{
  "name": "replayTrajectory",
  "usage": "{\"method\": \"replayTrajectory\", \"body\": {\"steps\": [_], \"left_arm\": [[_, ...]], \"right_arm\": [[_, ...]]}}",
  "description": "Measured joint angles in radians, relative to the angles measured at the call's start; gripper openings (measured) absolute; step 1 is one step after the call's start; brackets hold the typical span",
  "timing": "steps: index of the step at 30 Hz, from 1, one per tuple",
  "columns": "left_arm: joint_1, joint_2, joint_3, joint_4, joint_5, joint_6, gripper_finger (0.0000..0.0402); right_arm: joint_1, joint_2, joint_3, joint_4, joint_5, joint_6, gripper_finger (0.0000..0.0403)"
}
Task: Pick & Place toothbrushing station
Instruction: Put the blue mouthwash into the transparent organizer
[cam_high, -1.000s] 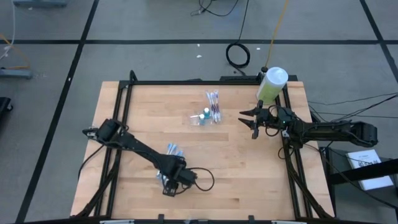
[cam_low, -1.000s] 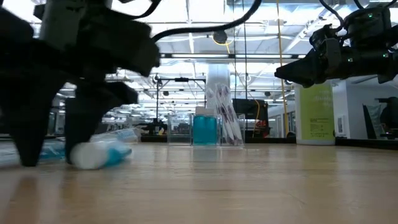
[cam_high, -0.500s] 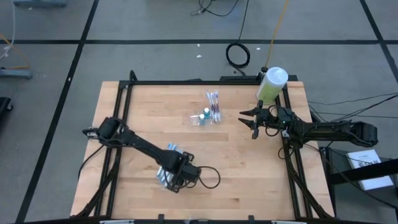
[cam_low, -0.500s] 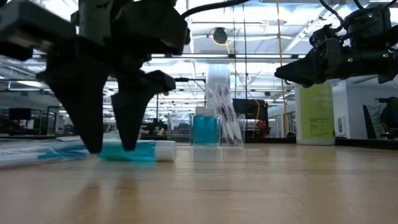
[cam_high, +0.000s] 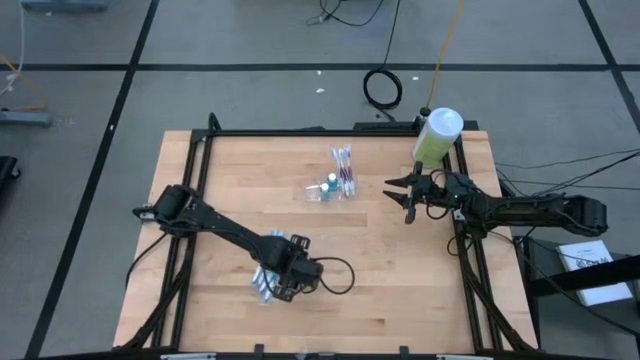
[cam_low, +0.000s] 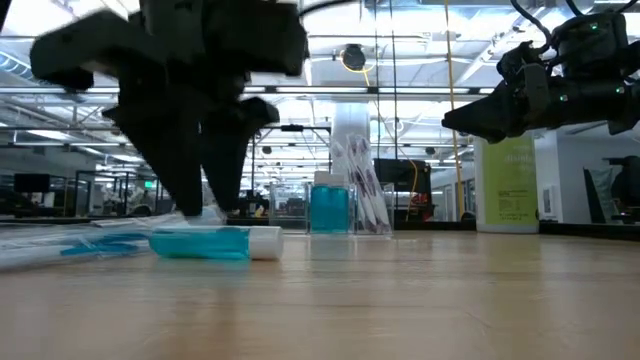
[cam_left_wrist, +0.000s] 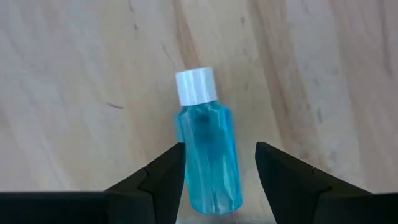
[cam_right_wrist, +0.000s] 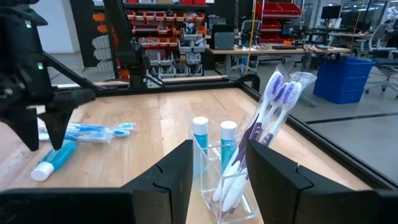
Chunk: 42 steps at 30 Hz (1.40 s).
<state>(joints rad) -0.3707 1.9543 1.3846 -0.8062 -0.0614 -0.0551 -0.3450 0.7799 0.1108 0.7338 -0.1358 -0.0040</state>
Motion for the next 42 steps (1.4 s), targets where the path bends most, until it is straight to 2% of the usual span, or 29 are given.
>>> {"method": "replayTrajectory", "body": {"steps": [17, 23, 29, 38, 42], "left_arm": [[0.049, 0.049, -0.001, 0.002, 0.013, -0.055, 0.0202], [0.051, 0.112, 0.005, 0.008, 0.085, -0.019, 0.0202], [0.059, 0.121, 0.003, 0.023, 0.086, 0.022, 0.0202], [0.084, 0.022, -0.006, 0.047, 0.077, 0.112, 0.0141], [0.104, -0.013, -0.004, 0.053, 0.073, 0.153, 0.0131]], "right_arm": [[0.000, 0.000, 0.000, -0.014, 0.000, 0.000, 0.0141], [0.000, 0.000, 0.000, -0.015, 0.000, 0.001, 0.0141], [0.000, 0.000, -0.001, -0.016, 0.000, 0.001, 0.0141], [0.000, 0.000, -0.001, -0.008, 0.000, 0.001, 0.0141], [0.000, 0.000, -0.001, -0.005, 0.000, 0.001, 0.0141]]}}
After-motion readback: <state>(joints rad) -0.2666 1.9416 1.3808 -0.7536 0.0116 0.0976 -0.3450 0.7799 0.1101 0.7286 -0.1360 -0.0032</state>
